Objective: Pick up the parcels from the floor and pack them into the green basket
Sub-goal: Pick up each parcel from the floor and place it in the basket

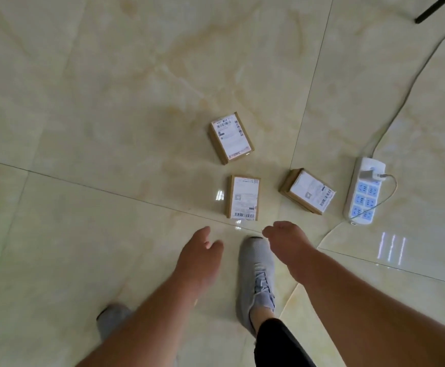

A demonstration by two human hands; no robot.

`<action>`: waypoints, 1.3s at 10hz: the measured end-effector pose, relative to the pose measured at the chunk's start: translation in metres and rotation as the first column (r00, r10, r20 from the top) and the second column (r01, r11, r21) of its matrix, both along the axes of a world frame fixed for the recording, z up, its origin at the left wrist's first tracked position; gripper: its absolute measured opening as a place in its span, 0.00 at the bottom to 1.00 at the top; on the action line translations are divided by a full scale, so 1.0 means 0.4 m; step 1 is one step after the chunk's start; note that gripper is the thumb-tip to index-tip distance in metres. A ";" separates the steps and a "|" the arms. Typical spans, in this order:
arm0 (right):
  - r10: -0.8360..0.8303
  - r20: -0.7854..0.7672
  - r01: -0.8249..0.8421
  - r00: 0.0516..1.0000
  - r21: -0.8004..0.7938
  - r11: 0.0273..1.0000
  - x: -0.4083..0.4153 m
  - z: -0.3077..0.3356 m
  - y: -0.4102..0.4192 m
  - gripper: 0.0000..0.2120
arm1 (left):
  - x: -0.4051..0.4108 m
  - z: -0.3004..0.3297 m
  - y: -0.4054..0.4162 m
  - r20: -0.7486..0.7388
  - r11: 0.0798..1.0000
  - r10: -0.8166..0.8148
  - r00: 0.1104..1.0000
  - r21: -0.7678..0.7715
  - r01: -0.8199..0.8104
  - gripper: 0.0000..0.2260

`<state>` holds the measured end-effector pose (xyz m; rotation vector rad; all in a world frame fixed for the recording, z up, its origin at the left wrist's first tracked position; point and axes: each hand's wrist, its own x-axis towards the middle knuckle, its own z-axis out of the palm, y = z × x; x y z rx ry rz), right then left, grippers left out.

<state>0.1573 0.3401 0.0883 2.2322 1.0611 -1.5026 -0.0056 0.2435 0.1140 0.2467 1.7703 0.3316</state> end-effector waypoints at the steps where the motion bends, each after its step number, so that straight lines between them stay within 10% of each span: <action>1: -0.092 -0.017 0.093 0.996 0.038 0.995 0.018 -0.098 0.057 0.06 | 0.043 -0.101 0.084 -0.024 1.000 0.015 1.000 0.006 -0.015 0.25; 2: 0.476 0.007 -0.474 0.880 -0.077 0.877 0.020 -0.210 0.105 0.16 | 0.071 -0.195 0.146 -0.059 1.000 0.012 0.998 -0.008 -0.012 0.26; 3: 0.150 -0.016 -0.150 0.989 0.009 0.989 0.029 -0.294 0.120 0.20 | 0.089 -0.266 0.195 -0.074 1.000 0.013 0.997 -0.016 -0.015 0.23; 6: 0.172 -0.135 -0.183 0.976 -0.073 0.981 0.005 -0.346 0.094 0.21 | 0.121 -0.364 0.186 0.002 0.999 0.042 0.999 0.026 -0.042 0.18; 9: 0.381 -0.186 -0.388 0.906 -0.002 0.922 -0.135 -0.126 -0.006 0.21 | 0.004 -0.156 0.027 0.033 0.976 0.191 0.981 0.102 -0.193 0.19; 13: 0.749 -0.302 -0.759 0.590 0.109 0.642 -0.523 0.181 -0.342 0.21 | -0.286 0.137 -0.436 -0.048 0.819 0.563 0.825 0.167 -0.550 0.14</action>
